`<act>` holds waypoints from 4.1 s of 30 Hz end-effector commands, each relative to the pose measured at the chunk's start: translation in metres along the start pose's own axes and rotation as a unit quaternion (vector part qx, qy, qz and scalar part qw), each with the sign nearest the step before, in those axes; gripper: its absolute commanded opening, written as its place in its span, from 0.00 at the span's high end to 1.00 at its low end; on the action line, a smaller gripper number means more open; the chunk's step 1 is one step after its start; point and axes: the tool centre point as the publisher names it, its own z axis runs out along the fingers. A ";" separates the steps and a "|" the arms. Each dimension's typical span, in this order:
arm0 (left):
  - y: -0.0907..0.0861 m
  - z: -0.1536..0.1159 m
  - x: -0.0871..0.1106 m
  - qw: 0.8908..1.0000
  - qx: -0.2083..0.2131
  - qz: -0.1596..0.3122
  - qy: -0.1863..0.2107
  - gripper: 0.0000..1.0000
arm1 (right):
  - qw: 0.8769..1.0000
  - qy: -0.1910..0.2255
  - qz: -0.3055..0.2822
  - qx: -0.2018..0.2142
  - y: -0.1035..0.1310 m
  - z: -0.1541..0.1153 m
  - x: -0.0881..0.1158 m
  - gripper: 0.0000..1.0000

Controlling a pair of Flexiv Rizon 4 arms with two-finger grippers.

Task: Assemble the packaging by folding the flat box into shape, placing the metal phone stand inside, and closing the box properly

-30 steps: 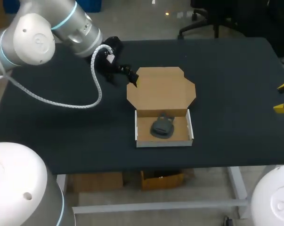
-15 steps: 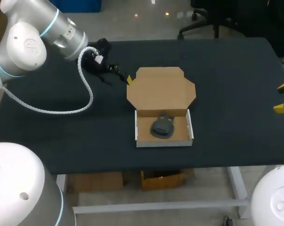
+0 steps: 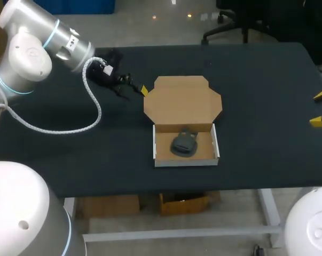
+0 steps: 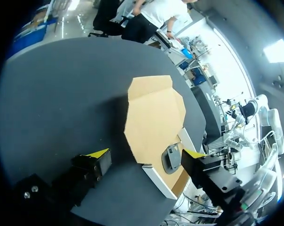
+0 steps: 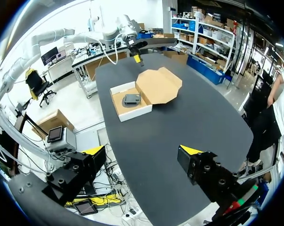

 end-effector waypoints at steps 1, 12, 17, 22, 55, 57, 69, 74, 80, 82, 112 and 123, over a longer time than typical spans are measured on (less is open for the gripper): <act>-0.005 0.006 -0.008 1.000 -0.004 -0.003 0.019 0.00 | 1.000 0.020 -0.010 0.008 0.009 0.002 -0.015 0.00; -0.011 0.022 -0.016 0.998 0.002 -0.017 0.060 0.00 | 0.995 0.066 -0.072 0.032 0.031 -0.003 -0.045 0.00; -0.012 0.030 -0.019 0.997 0.004 -0.022 0.074 0.00 | 0.991 0.086 -0.090 0.043 0.039 -0.005 -0.058 0.00; -0.010 0.036 -0.019 0.996 0.004 -0.026 0.086 0.00 | 0.987 0.109 -0.107 0.049 0.047 -0.001 -0.069 0.00; 0.000 0.068 0.008 0.987 0.024 0.034 0.152 0.49 | 0.965 0.196 -0.142 0.105 0.079 0.022 -0.116 0.00; 0.000 0.069 0.011 0.987 0.025 0.041 0.154 0.52 | 0.964 0.197 -0.144 0.106 0.081 0.021 -0.117 0.00; 0.002 0.072 0.020 0.984 0.034 0.077 0.158 0.62 | 0.959 0.206 -0.154 0.116 0.091 0.025 -0.122 0.00; 0.002 0.074 0.023 0.982 0.038 0.094 0.159 0.67 | 0.957 0.210 -0.157 0.123 0.093 0.025 -0.124 0.00; 0.002 0.076 0.023 0.979 0.044 0.110 0.163 0.72 | 0.956 0.214 -0.157 0.127 0.093 0.027 -0.126 0.00; 0.002 0.076 0.023 0.979 0.046 0.113 0.165 0.76 | 0.955 0.216 -0.157 0.127 0.093 0.028 -0.127 0.00; 0.008 0.069 0.028 0.959 0.069 0.215 0.172 1.00 | 0.949 0.228 -0.163 0.142 0.104 0.032 -0.134 0.00; 0.009 0.068 0.028 0.958 0.070 0.223 0.169 1.00 | 0.946 0.226 -0.178 0.149 0.119 0.034 -0.138 0.00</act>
